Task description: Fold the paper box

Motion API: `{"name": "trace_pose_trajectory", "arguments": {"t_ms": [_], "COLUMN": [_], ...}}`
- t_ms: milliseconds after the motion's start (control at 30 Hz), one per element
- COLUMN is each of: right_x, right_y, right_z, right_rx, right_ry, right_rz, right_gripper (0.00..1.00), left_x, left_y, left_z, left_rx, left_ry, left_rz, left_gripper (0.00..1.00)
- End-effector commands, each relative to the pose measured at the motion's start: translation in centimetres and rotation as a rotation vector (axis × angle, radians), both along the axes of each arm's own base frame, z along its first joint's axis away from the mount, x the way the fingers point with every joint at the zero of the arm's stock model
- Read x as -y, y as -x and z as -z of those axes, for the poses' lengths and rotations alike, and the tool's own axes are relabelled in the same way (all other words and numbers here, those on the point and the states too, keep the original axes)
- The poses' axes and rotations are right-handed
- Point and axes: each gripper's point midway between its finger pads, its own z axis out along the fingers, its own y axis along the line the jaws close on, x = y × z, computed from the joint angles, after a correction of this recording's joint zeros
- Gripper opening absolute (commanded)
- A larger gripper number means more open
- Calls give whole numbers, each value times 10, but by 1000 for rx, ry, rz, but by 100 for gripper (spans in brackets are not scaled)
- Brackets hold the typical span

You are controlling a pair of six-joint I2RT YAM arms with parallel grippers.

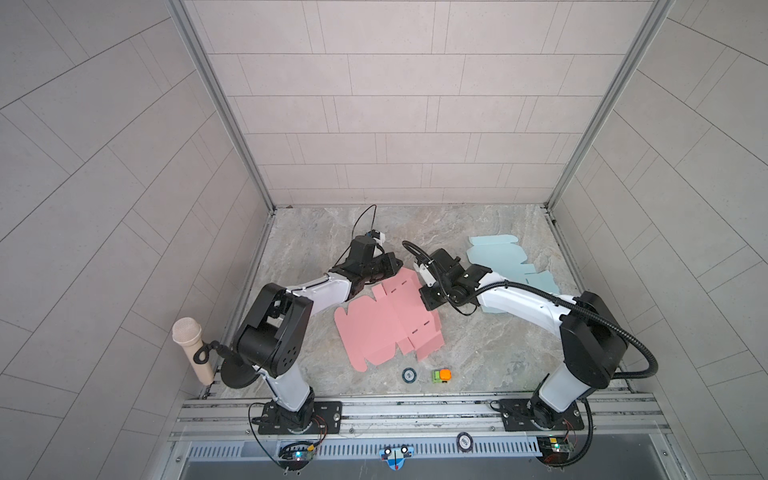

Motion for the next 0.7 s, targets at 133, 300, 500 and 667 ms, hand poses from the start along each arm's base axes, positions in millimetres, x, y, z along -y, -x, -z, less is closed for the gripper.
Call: {"name": "trace_pose_trajectory", "arguments": {"t_ms": [133, 300, 500, 667], "right_x": [-3, -5, -6, -4], "right_y": [-5, -3, 1, 3], "right_z": [-30, -30, -35, -32], "right_rx": [102, 119, 153, 160], "right_ry": [8, 30, 51, 81], "right_rz": [-24, -29, -45, -55], "right_gripper": [0, 0, 0, 0], "left_x": [9, 25, 1, -43], "left_y": [29, 43, 42, 38], "left_z": [-8, -6, -1, 8], "left_rx": [28, 29, 24, 15], "left_ry": [4, 5, -4, -28], "left_rz": [31, 68, 24, -65], "left_gripper": [0, 0, 0, 0]}}
